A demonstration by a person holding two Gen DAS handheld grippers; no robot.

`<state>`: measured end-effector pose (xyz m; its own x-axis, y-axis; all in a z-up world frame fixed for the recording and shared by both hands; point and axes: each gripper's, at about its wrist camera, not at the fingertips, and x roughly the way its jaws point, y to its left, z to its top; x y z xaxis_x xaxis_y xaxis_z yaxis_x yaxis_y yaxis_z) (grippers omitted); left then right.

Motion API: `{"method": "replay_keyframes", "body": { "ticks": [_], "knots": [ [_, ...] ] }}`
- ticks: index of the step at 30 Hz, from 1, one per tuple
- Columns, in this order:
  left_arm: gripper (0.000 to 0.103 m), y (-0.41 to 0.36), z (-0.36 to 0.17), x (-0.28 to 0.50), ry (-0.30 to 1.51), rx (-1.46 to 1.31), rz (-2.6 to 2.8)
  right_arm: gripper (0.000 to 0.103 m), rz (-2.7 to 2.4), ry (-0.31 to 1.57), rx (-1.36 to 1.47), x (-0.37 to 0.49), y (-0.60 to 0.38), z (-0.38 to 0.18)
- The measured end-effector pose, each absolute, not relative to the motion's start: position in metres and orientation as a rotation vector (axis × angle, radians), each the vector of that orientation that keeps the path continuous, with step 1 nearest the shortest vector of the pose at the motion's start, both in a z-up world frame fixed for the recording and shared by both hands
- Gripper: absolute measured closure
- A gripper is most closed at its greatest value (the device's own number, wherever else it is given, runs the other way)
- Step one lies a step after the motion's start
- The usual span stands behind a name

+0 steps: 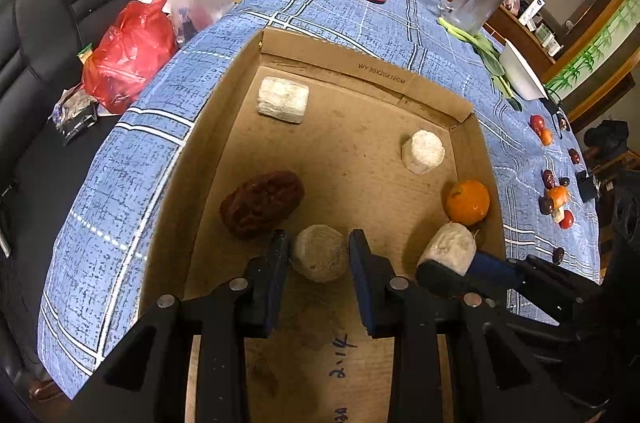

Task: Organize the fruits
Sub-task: 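Place the beige bun and white cube into the box and open both tools, then move both tools back over the remaining fruits on the tablecloth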

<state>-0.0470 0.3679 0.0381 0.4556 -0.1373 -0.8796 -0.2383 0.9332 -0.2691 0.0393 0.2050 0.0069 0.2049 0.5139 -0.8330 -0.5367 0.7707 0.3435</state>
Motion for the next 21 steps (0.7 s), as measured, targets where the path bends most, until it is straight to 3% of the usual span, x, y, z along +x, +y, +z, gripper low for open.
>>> {"method": "replay_keyframes", "body": {
  "ticks": [9, 13, 21],
  "knots": [
    [0.064, 0.375, 0.050, -0.052, 1.085, -0.422, 0.076, 0.062, 0.731, 1.140, -0.040, 0.039, 0.209, 0.006],
    [0.060, 0.375, 0.063, -0.057, 1.057, -0.430, 0.095, 0.054, 0.735, 1.117, -0.019, 0.035, 0.201, 0.016],
    [0.056, 0.337, 0.103, -0.064, 0.984, -0.310, 0.095, 0.048, 0.678, 1.027, 0.048, 0.024, 0.156, 0.048]
  ]
}}
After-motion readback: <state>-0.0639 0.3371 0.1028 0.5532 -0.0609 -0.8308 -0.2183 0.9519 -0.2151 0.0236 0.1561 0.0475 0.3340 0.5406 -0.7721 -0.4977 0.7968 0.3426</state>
